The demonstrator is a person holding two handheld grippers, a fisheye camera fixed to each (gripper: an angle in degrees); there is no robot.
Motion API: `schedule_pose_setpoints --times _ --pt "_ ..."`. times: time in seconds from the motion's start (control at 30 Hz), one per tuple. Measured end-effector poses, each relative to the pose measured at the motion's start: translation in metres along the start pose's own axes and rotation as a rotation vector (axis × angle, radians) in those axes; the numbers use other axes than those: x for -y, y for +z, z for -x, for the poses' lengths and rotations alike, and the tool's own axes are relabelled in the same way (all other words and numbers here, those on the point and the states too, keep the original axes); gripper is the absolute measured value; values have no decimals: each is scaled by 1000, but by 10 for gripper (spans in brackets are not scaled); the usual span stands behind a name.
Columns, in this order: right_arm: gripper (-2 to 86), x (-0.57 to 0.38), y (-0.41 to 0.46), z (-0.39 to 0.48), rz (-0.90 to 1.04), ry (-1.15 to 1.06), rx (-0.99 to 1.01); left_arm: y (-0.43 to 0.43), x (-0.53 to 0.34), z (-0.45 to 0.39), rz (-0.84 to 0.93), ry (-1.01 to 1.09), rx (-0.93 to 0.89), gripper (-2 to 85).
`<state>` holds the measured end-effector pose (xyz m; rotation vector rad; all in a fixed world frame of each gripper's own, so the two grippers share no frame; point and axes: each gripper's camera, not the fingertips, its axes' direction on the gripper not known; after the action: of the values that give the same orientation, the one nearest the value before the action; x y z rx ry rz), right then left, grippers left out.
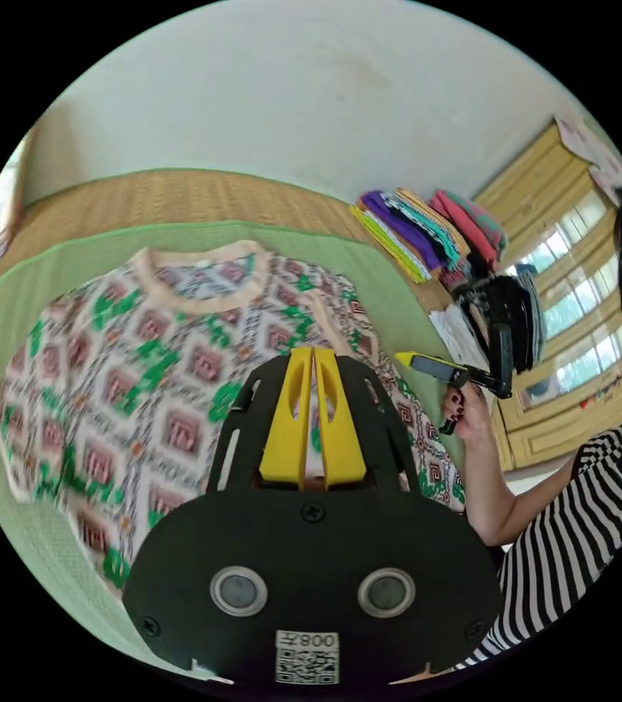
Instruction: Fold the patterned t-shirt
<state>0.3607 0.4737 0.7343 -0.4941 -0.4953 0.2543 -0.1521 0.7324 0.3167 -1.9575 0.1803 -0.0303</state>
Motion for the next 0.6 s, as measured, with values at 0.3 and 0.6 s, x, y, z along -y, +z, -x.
schedule_pose_setpoints --times 0.3,0.6 --pt "1 -2 -8 19 -111 -1 128 -119 -137 148 -211 -581 133 83" --pt "15 33 93 152 87 -277 148 -127 -179 224 -279 -766 28 44"
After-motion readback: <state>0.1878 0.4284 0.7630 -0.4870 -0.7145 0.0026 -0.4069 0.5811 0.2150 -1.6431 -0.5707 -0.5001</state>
